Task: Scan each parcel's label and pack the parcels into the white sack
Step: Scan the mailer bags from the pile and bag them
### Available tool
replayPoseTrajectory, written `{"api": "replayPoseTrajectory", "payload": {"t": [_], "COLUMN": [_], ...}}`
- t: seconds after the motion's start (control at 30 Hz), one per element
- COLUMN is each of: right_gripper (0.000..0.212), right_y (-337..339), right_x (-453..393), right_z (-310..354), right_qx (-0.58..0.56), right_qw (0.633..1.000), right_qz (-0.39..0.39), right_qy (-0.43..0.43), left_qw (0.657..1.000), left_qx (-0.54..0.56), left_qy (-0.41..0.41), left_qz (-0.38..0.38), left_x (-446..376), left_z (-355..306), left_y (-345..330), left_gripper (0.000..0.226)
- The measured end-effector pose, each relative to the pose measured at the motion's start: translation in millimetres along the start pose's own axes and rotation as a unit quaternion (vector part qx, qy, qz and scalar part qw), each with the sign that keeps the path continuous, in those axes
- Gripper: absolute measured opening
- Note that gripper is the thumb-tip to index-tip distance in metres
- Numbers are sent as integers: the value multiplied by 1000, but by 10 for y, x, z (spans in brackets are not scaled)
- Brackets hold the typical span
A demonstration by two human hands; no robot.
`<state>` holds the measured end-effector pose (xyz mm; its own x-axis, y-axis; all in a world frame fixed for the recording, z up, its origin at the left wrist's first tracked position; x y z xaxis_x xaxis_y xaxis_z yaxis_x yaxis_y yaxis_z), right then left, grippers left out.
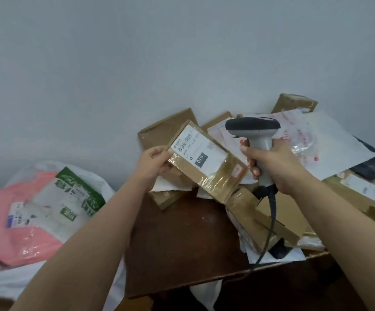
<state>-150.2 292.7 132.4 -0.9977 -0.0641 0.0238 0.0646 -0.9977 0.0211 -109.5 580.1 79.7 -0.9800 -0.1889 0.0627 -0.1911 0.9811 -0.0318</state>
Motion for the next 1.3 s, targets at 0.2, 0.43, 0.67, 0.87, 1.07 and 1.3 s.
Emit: {"api": "replayPoseTrajectory", "payload": {"t": [0.2, 0.43, 0.67, 0.87, 1.07, 1.3], "right_gripper": [15, 16, 24, 20, 22, 33], "right_y": [-625, -1295, -1639, -1755, -1836, -1839], "right_x": [86, 152, 189, 219, 275, 283], "right_z": [90, 80, 58, 109, 121, 80], "right_qx": [77, 84, 96, 115, 117, 105], "right_qw": [992, 975, 966, 960, 959, 960], "right_qz": [100, 201, 236, 248, 250, 254], "right_qy": [27, 44, 44, 57, 56, 51], "left_qw": [996, 975, 958, 953, 947, 942], "left_qx": [-48, -62, -32, -28, -34, -42], "left_qy": [-32, -22, -2, -6, -8, -9], "left_qz": [-71, -210, -286, -301, -319, -333], "left_x": [126, 331, 506, 571, 601, 668], "left_z": [-134, -65, 11, 49, 52, 90], "left_y": [690, 1621, 2133, 2385, 2544, 2646], "left_gripper": [32, 33, 37, 37, 37, 33]}}
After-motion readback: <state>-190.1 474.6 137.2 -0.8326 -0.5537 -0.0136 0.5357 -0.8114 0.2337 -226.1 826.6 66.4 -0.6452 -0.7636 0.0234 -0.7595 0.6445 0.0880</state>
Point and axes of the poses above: each hand's wrist, its own x-axis away from the middle knuckle, its own y-axis out of the back of the hand, z = x × y, the point moved 4 cm from there along -x, towards the middle knuckle
